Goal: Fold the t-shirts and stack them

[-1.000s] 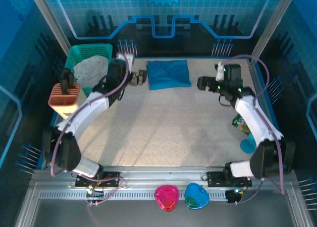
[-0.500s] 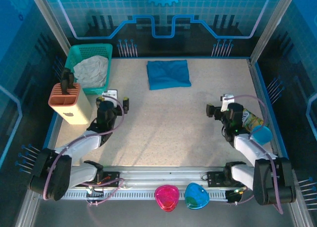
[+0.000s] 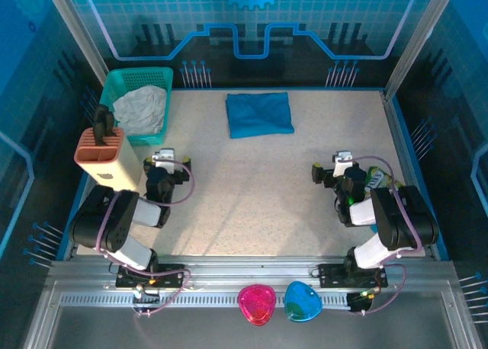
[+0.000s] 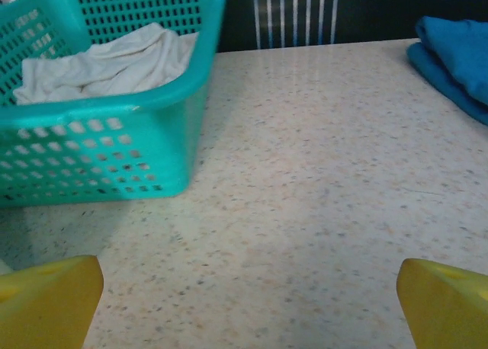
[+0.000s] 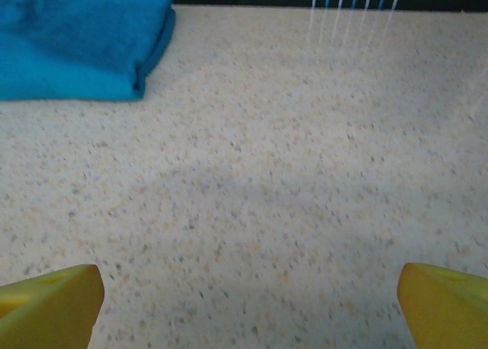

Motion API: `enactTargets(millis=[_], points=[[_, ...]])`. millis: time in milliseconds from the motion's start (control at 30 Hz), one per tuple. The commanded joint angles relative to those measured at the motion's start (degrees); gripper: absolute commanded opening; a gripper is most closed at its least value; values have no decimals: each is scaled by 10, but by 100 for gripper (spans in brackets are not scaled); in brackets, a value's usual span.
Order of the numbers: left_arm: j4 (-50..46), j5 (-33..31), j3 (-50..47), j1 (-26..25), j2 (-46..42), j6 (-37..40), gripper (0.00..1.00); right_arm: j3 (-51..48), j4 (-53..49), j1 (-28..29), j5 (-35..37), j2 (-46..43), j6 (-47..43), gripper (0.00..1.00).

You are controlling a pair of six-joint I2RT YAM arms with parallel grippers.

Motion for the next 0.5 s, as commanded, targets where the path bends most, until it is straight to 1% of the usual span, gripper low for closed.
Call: enactTargets(millis=[0, 33, 67, 100, 133, 167, 200, 467], points=[[35, 119, -5, 24, -6, -30, 99, 76, -73, -10, -61, -9, -23, 100], [4, 149, 15, 32, -5, -27, 100, 86, -94, -1, -47, -8, -34, 100], [-50, 177, 41, 42, -8, -30, 99, 85, -83, 6, -39, -4, -36, 100], [-119, 195, 69, 55, -16, -38, 99, 87, -90, 2, -44, -7, -34, 100], [-153, 201, 89, 69, -17, -58, 100, 87, -90, 1, -46, -7, -33, 100], [-127, 213, 79, 82, -13, -71, 100, 85, -84, 1, -45, -5, -33, 100], [-122, 218, 76, 85, -12, -72, 100, 86, -90, 1, -45, -7, -34, 100], [-133, 214, 82, 82, -13, -66, 99, 84, -84, 3, -42, -6, -35, 100]])
